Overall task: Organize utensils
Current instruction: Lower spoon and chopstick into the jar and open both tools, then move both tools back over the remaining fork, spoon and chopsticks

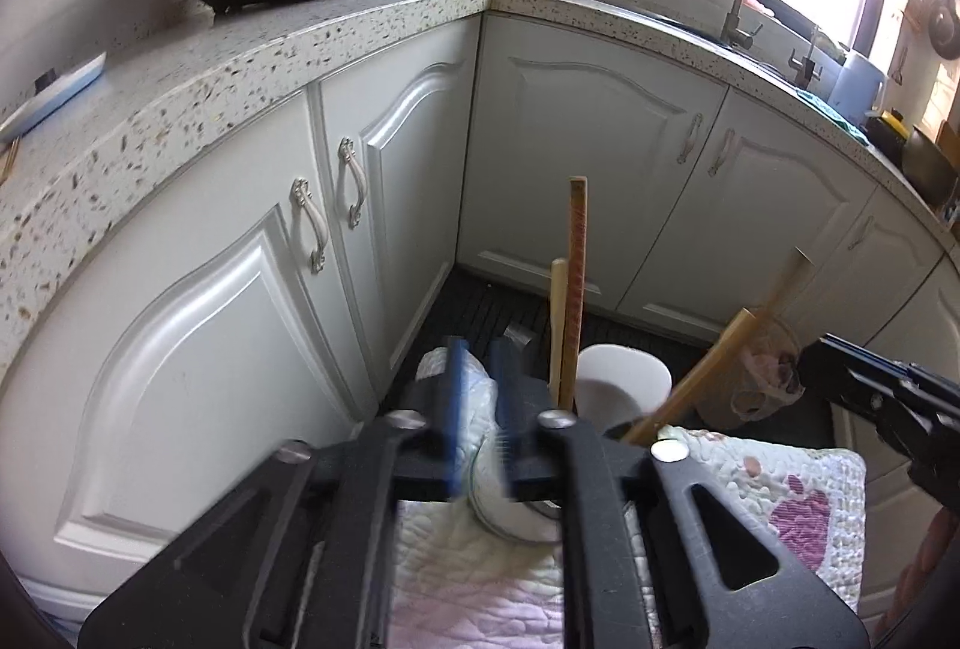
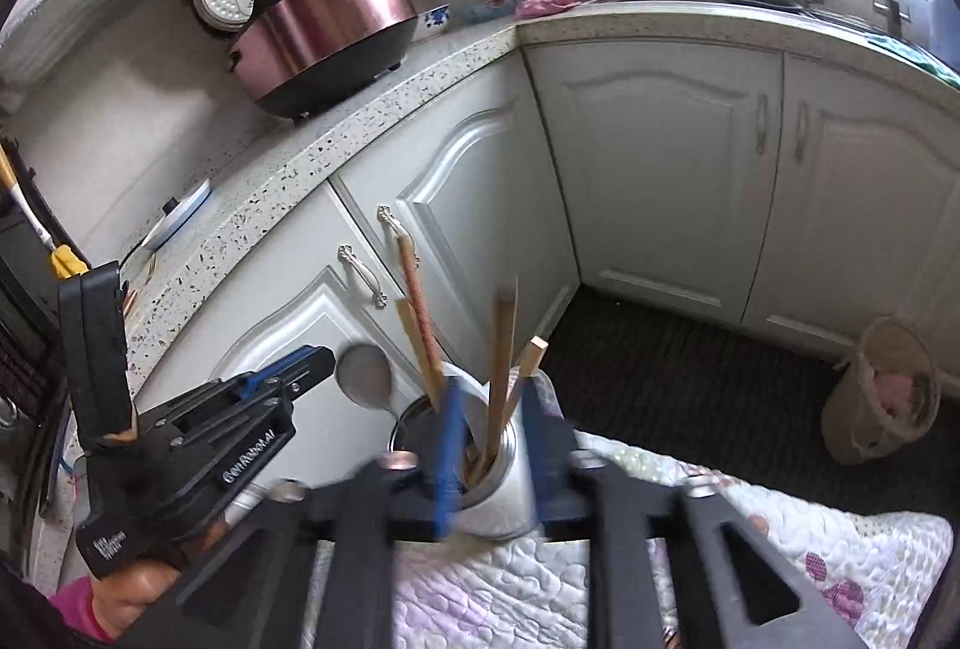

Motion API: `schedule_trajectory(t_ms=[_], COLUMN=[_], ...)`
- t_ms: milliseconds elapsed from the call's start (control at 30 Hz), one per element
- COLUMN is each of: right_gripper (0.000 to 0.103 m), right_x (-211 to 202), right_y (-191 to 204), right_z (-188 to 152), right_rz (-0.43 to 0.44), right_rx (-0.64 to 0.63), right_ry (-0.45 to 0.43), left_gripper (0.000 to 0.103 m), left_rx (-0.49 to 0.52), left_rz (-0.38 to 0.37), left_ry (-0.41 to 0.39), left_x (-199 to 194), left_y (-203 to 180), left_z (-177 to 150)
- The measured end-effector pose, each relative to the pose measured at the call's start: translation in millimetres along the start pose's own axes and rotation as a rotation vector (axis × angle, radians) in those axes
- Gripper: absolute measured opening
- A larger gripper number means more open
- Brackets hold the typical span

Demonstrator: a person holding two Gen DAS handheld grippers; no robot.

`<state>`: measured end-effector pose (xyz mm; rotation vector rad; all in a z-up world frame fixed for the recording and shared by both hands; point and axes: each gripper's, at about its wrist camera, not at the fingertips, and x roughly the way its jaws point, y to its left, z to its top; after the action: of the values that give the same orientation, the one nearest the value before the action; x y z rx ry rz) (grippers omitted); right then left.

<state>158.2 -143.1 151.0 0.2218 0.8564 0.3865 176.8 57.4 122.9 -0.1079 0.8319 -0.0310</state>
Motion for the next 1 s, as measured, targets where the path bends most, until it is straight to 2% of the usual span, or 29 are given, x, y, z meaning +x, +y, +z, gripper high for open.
schedule_trajectory(t_ms=[33,67,100,367,633,1000], right_gripper=[0.039,0.039,0.039,0.039,0.044,0.044], right_x=[-3.2,-4.4,-6.2,-23.4,-48.2,-75.0], right_y=[-1.7,-2.2,-4.0,-10.8,-16.0,-42.6], right_z=[-4.2,-6.7,-11.7,-51.9,-94.4,-142.9], right_rz=[0.006,0.007,0.005,-0.021,-0.12,-0.158], right_rx=[0.008,0.011,0.016,0.03,0.025,0.1], right_ry=[-0.002,0.003,0.013,0.034,0.028,0.058], left_gripper=[0.038,0.047,0.049,0.05,0.05,0.051], left_rx=[-0.016,-0.033,-0.043,-0.046,0.002,0.049], left_rz=[-0.006,-0.015,-0.019,-0.022,-0.033,-0.075], left_ry=[0.006,0.006,0.005,0.028,0.04,0.073], left_x=[-2.1,-4.6,-7.1,-24.1,-41.2,-53.4], left_y=[2.6,5.1,6.4,1.6,-21.5,-60.2], left_z=[-1.9,-4.3,-6.2,-34.5,-66.6,-104.1])
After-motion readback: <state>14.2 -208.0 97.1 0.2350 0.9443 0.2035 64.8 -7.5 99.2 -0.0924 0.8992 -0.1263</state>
